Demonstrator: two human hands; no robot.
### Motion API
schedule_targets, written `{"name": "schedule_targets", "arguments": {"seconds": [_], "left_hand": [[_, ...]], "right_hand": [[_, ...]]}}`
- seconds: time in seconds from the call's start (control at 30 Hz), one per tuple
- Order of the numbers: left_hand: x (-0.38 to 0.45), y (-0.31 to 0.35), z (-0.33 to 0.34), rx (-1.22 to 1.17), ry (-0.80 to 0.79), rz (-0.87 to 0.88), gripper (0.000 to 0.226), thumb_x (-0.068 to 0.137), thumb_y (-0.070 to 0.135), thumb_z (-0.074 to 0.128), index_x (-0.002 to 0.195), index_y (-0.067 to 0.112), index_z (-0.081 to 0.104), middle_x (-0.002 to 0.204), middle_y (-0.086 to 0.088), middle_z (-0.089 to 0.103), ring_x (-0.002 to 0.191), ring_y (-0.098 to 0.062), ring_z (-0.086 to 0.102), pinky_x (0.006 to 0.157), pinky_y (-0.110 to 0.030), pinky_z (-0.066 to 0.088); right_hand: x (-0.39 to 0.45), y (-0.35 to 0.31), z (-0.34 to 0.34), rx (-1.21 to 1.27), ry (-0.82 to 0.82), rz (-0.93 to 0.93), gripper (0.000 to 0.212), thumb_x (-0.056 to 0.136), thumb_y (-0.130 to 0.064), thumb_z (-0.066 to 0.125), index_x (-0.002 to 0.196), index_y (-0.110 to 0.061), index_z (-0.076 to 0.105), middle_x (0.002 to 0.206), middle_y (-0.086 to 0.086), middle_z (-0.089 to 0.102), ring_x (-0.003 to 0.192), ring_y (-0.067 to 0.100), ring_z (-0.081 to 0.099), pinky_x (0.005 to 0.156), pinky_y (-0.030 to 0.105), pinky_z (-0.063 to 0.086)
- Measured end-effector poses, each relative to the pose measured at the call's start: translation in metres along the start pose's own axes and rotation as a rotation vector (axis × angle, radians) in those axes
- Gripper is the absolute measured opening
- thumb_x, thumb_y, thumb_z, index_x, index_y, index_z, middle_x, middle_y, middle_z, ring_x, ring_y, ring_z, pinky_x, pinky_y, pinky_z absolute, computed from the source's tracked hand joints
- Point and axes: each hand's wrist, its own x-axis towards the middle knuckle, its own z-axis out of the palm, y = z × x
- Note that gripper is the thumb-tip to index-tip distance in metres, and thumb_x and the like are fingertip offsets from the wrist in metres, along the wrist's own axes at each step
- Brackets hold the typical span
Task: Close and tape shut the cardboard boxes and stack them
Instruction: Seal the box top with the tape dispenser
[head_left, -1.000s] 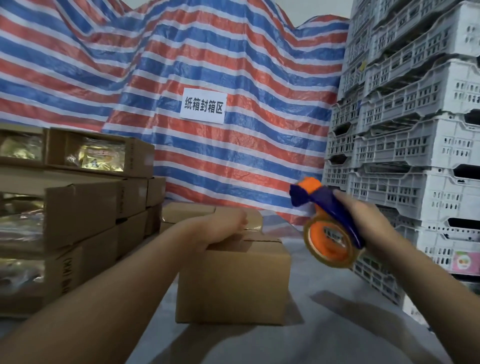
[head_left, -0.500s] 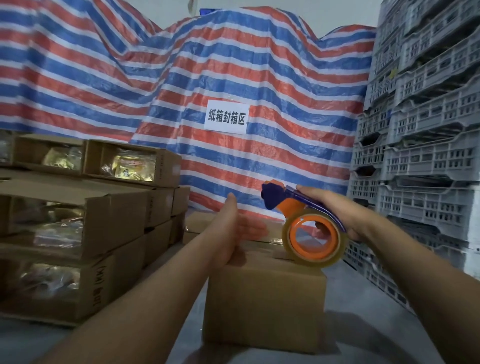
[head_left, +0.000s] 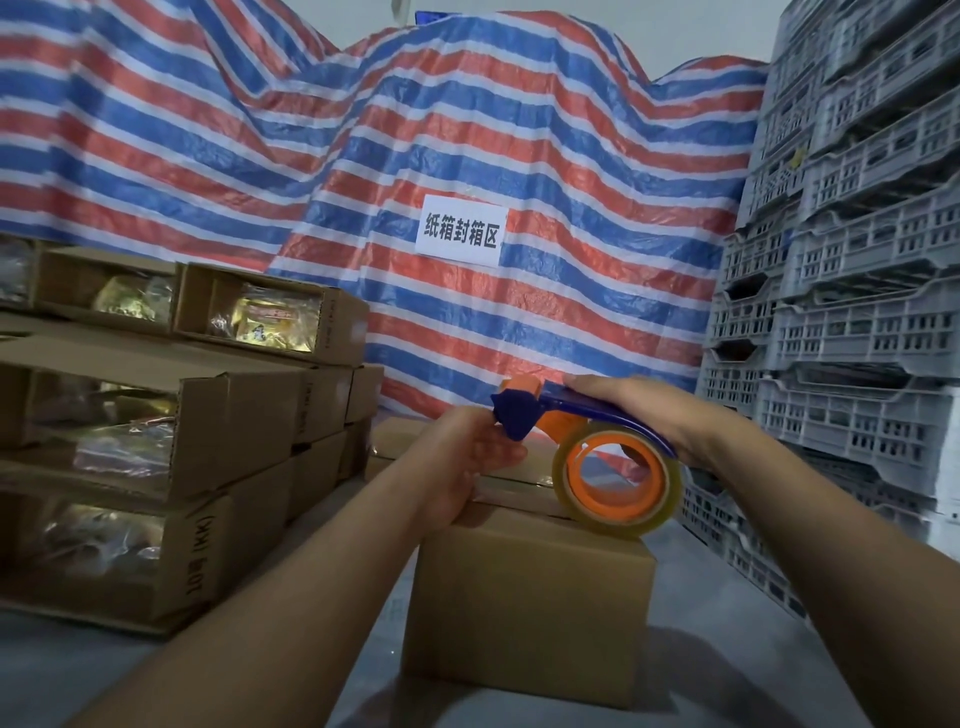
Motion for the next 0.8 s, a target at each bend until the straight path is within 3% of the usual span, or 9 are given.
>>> {"name": "schedule_targets", "arguments": {"seconds": [0.2, 0.37, 0.43, 0.5, 0.63, 0.7, 0.8], "left_hand": [[0.001, -0.003, 0.000, 0.019, 0.039, 0.008, 0.012, 0.096, 0.017, 0.055, 0.091, 0.011, 0.064, 0.066, 0.001, 0.069, 0.076, -0.014, 0.067, 0.109, -0.041, 0.034], [0.003, -0.006, -0.002, 0.027, 0.040, 0.030, 0.009, 0.096, 0.015, 0.053, 0.095, 0.011, 0.061, 0.068, 0.000, 0.059, 0.064, -0.009, 0.059, 0.066, -0.027, 0.037], [0.004, -0.006, -0.003, -0.005, 0.048, 0.018, 0.011, 0.096, 0.015, 0.052, 0.101, 0.010, 0.061, 0.069, -0.001, 0.057, 0.061, -0.008, 0.055, 0.059, -0.024, 0.033], [0.005, -0.006, -0.004, -0.072, 0.067, -0.012, 0.011, 0.096, 0.014, 0.050, 0.096, 0.010, 0.061, 0.065, 0.000, 0.055, 0.060, -0.009, 0.050, 0.063, -0.023, 0.035], [0.007, -0.005, -0.003, -0.183, 0.179, -0.094, 0.021, 0.097, 0.020, 0.047, 0.077, 0.016, 0.050, 0.048, 0.004, 0.047, 0.059, -0.013, 0.044, 0.090, -0.035, 0.043], [0.008, -0.006, 0.000, -0.258, 0.281, -0.077, 0.012, 0.097, 0.015, 0.046, 0.088, 0.013, 0.054, 0.050, 0.003, 0.047, 0.059, -0.012, 0.048, 0.098, -0.043, 0.048], [0.005, -0.008, 0.002, -0.426, 0.330, 0.001, 0.017, 0.096, 0.009, 0.047, 0.111, 0.008, 0.055, 0.064, 0.000, 0.052, 0.060, -0.012, 0.053, 0.094, -0.045, 0.054]], "right_hand": [[0.003, 0.003, -0.001, 0.055, -0.023, -0.002, 0.046, 0.099, -0.054, 0.048, 0.096, -0.013, 0.068, 0.072, 0.002, 0.074, 0.054, 0.008, 0.067, 0.051, 0.016, 0.051], [0.008, 0.000, -0.003, -0.033, -0.032, 0.007, 0.049, 0.098, -0.058, 0.048, 0.098, -0.013, 0.069, 0.076, 0.003, 0.075, 0.058, 0.010, 0.067, 0.062, 0.023, 0.050], [0.009, -0.004, -0.008, -0.084, -0.077, 0.036, 0.049, 0.097, -0.059, 0.049, 0.097, -0.014, 0.069, 0.075, 0.002, 0.074, 0.057, 0.010, 0.066, 0.057, 0.020, 0.051], [0.008, -0.007, -0.015, -0.132, -0.142, 0.059, 0.049, 0.096, -0.059, 0.050, 0.099, -0.013, 0.068, 0.076, 0.003, 0.072, 0.058, 0.010, 0.064, 0.057, 0.020, 0.051], [0.007, -0.002, -0.024, -0.103, -0.176, 0.092, 0.051, 0.095, -0.058, 0.052, 0.104, -0.011, 0.067, 0.083, 0.008, 0.071, 0.065, 0.016, 0.064, 0.068, 0.026, 0.051], [0.007, -0.003, -0.023, -0.110, -0.176, 0.090, 0.051, 0.096, -0.058, 0.051, 0.103, -0.010, 0.067, 0.081, 0.007, 0.070, 0.062, 0.015, 0.062, 0.067, 0.026, 0.050], [0.006, -0.012, -0.014, -0.266, -0.167, 0.031, 0.049, 0.099, -0.058, 0.045, 0.092, -0.015, 0.067, 0.069, 0.001, 0.069, 0.053, 0.010, 0.060, 0.060, 0.022, 0.048]]}}
